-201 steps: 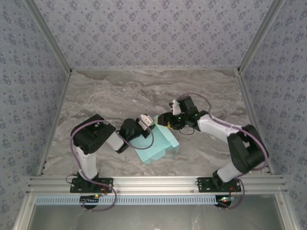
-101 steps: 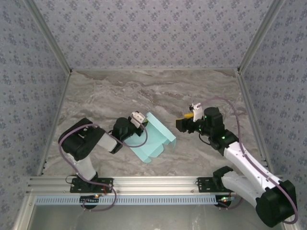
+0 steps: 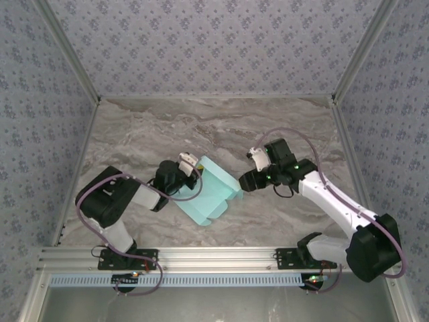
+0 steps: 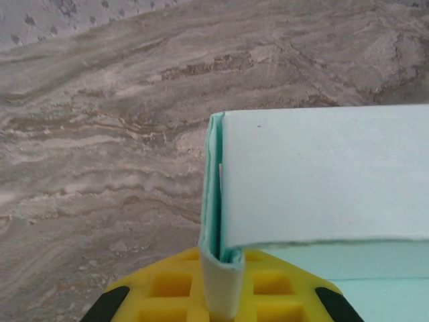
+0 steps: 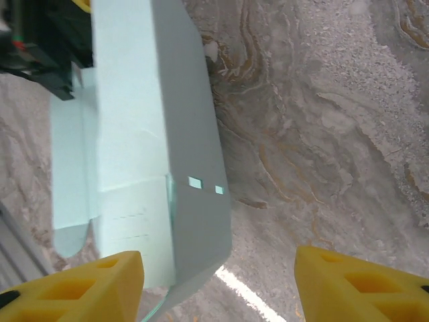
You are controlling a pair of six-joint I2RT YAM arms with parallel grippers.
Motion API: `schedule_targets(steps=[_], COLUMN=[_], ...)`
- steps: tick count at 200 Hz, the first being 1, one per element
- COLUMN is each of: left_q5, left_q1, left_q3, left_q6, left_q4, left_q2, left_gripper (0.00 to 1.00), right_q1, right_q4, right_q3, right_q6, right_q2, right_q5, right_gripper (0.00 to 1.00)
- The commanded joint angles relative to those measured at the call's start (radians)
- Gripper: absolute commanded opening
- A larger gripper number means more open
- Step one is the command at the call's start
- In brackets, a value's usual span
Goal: Fold the paper box
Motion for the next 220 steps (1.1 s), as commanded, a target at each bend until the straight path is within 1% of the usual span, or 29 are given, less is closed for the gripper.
schedule_targets(steps=[1,28,45,107,138,176,209,220], left_q5=[0.032,0.043,0.056,0.087,0.097,0.093,0.098,0.101], left_q1=[0.006,0.01,0.016,0.016,0.016,0.017,0.017,0.017], left_q3=[0.022,0.024,0.03,0.045,0.05,0.047,0.047,0.047], left_q6=[-0.033,-0.05,-0.057,-0.073,-0.084,-0.086,-0.09,-0.09], left_q4=[0.029,0.049,0.043,0.039,0.047,0.047,0.057,0.058], left_q2=[0.035,0.051,0.052,0.07,0.085,0.091,0.099,0.099], left_gripper=[0.0,0.0,0.0,0.0,0.0,0.0,0.0,0.0], right_q1=[0.002,0.003,0.003,0.064,0.085,0.088,0.085,0.084], right_q4=[-0.146,-0.19,-0.196,-0.086,-0.084,-0.121,-0.106,-0.082], right_q3=[0.078,0.098,0.094,0.089,0.118,0.131,0.097,0.088], right_q6=[-0.035,-0.052,-0.058,0.005,0.023,0.027,0.028,0.032], right_q2=[0.017,0.063,0.101,0.199,0.247,0.232,0.211,0.214], right_q5=[-0.065,-0.049,-0.029,0.015,0.09,0.128,0.229,0.243], right_gripper=[0.66,0.66,0.65,0.62,0.63,0.65,0.64,0.64])
